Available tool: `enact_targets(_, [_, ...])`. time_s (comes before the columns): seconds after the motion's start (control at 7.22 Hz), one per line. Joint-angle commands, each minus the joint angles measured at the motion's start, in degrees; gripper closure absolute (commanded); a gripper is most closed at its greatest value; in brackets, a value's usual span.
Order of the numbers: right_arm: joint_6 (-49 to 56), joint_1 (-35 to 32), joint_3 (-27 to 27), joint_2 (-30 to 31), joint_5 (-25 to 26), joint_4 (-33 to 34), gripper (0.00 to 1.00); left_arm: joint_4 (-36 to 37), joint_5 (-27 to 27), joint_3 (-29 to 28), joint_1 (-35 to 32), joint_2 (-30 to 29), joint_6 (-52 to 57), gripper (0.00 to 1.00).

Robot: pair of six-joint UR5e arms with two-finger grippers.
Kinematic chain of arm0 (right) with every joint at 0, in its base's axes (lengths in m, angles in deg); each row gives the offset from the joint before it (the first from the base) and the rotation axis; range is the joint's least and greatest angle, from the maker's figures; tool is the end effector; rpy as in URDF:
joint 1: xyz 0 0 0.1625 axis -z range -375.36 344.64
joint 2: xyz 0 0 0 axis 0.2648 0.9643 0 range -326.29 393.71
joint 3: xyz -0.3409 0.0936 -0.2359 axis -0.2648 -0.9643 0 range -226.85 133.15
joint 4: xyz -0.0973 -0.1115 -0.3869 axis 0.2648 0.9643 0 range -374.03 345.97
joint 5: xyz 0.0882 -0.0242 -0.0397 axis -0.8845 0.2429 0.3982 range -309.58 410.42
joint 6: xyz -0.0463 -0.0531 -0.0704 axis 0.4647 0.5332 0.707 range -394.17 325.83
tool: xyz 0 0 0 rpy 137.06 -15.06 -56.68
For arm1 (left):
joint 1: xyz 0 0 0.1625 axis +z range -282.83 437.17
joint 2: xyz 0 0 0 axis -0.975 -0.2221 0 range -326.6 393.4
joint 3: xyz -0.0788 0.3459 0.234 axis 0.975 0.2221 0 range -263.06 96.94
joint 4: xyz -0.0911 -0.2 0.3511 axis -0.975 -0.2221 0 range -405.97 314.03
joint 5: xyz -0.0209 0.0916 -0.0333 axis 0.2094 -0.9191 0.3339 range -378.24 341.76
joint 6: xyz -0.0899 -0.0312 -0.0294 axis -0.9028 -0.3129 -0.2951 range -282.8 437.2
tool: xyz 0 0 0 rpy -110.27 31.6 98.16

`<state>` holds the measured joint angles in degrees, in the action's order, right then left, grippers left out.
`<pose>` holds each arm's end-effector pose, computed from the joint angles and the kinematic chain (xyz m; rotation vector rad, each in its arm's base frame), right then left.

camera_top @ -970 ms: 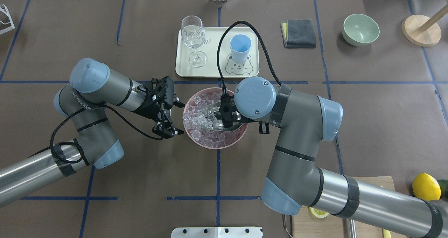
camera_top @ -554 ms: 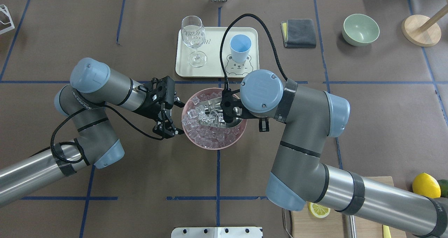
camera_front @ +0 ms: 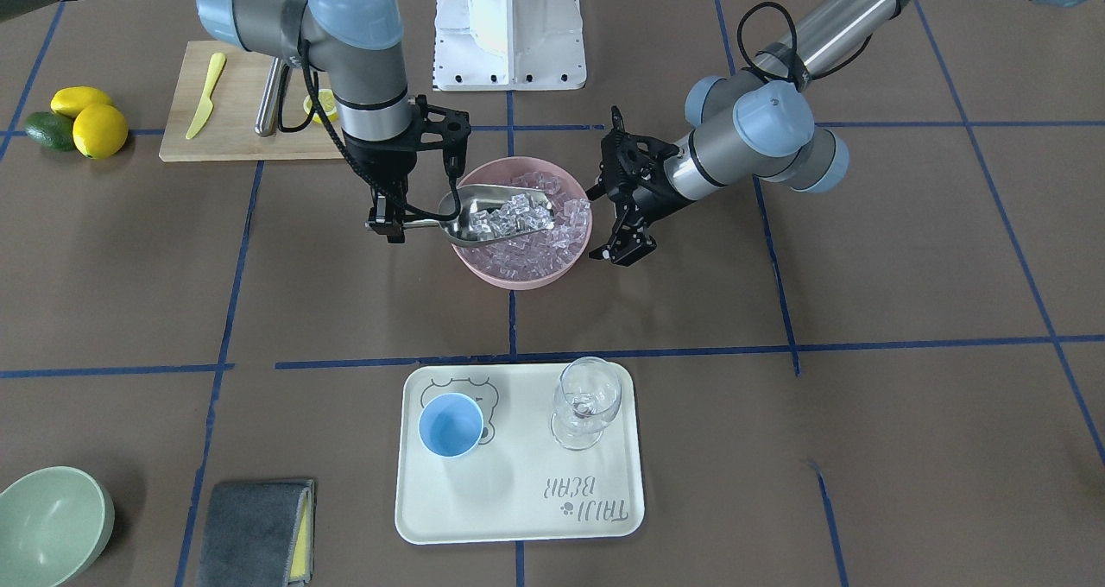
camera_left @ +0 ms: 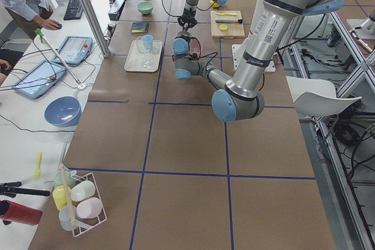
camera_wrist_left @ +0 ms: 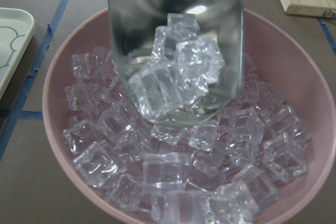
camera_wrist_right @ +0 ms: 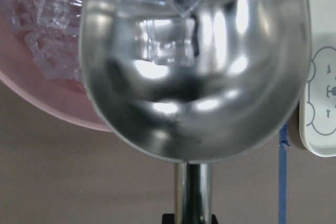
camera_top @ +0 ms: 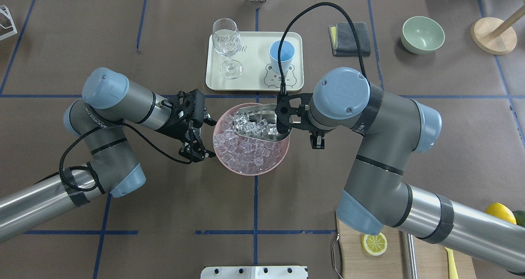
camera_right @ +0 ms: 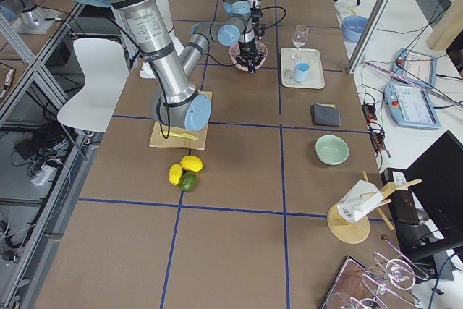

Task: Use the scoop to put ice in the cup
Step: 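Lift the ice-filled scoop toward the tray while the left arm withdraws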

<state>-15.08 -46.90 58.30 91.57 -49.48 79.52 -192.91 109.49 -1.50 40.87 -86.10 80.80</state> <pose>-0.4778 -0.4296 0.2361 0.7181 -0.4462 -1.3453 0.4997 -0.4567 0.3103 1.0262 1.1369 1.2586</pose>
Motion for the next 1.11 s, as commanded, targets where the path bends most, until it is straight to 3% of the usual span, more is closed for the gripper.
enact_targets(0.0, [-3.51, -3.68, 1.37, 2.34, -6.16, -6.68, 1.00, 0.60, -0.03, 0.00, 0.00, 0.06, 0.17, 0.00])
enact_targets(0.55, [-10.12, -9.56, 4.53, 2.96, -10.92, -3.92, 1.00, 2.71, -2.49, 0.43, -9.73, 4.00, 0.62, 0.00])
enact_targets(0.83, [-15.28, -15.26, 8.83, 2.18, -13.81, 9.57, 1.00, 8.57, -2.58, 2.27, -16.41, 5.25, 0.62, 0.00])
enact_targets(0.97, [-18.97, -18.52, 8.76, 2.17, -16.97, 10.95, 1.00, 13.73, -2.49, 4.37, -20.09, 6.55, 0.62, 0.00])
